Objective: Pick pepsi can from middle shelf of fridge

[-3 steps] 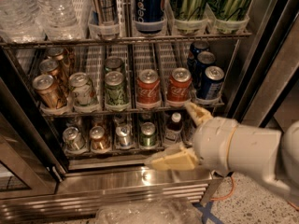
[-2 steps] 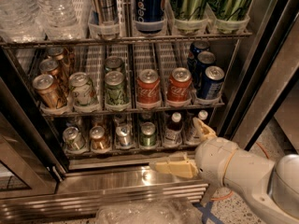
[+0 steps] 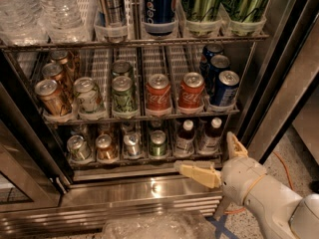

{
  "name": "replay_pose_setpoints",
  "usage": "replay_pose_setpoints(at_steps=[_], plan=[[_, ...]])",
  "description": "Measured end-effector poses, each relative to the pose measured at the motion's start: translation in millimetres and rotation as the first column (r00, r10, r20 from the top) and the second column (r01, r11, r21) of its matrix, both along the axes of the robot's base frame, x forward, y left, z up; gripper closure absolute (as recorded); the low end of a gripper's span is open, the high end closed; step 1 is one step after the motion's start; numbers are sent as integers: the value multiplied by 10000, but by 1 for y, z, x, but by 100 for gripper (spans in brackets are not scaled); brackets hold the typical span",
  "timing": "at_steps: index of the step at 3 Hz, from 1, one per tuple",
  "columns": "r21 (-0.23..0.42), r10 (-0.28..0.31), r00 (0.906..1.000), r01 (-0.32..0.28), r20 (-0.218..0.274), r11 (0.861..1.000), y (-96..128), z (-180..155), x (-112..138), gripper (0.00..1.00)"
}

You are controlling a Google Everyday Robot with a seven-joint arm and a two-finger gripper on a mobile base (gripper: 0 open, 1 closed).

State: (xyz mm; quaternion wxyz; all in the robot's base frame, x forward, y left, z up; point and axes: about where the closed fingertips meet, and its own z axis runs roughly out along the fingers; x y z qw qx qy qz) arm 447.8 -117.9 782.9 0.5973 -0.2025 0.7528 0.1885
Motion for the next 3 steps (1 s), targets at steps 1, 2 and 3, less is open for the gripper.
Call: replay_pose_setpoints(at_steps=[1,2,3], plan=[[1,0,10000,0,1,10000,0,0,0,0],[535,46,9989,-72,475,9985,1,7,1,0],[903,-340,9937,244,1067,9956,-3,26,3,0]])
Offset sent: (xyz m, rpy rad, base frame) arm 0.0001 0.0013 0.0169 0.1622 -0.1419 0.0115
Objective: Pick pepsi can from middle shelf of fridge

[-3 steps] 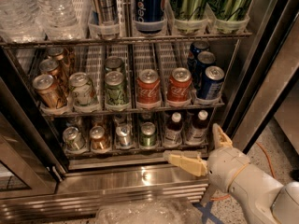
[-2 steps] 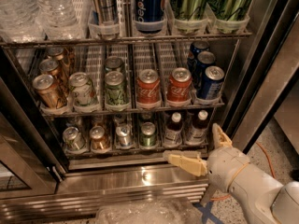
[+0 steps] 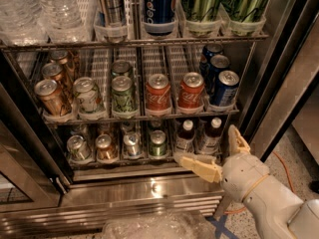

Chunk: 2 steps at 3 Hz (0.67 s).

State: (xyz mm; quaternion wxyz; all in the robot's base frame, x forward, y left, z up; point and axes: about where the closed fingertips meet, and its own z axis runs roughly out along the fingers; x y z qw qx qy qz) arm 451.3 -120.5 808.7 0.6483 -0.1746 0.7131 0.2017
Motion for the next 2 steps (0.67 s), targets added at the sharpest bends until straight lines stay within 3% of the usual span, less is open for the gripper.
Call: replay_pose_setpoints(at_steps=[1,2], plan=[[-1050,-774,9949,840,654,9909,10,28,3,0],[-1053,-774,9948,840,655,9909,10,28,3,0]])
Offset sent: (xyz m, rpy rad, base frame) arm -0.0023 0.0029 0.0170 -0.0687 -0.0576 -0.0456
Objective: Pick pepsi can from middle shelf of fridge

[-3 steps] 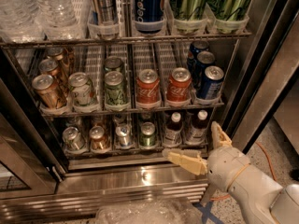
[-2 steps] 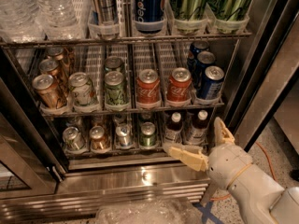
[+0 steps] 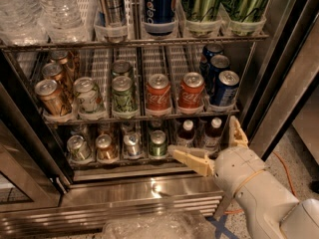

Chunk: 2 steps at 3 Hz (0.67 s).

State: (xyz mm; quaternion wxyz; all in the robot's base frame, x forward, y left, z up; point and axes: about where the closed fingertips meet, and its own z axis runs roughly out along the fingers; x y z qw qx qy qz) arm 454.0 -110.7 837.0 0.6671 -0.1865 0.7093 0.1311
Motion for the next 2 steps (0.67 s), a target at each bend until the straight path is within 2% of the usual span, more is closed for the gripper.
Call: replay_pose_setpoints(at_steps=[1,2], plan=[[-489,-118,9999,124,118,9987,-4,0,3,0],[-788,-261,9992,285,306,9965,-19,2,5,0]])
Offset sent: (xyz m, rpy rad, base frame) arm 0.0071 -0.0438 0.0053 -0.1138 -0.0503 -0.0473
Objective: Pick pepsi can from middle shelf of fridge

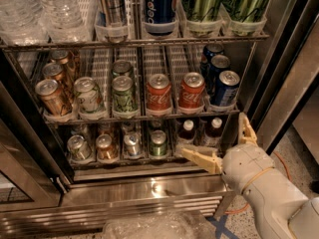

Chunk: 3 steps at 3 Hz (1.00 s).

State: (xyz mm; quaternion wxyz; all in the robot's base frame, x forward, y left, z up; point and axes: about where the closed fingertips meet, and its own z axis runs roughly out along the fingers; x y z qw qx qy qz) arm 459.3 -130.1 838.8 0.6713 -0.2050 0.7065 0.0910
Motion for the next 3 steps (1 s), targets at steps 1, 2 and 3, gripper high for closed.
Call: replay_pose_setpoints(at_steps=[1,2,3], plan=[[417,25,9999,-31,124,9991,-10,2,2,0],[1188,209,9997,-224,137,9927,-10,4,4,0],[1188,206,9997,-221,137,9927,-10,4,4,0]])
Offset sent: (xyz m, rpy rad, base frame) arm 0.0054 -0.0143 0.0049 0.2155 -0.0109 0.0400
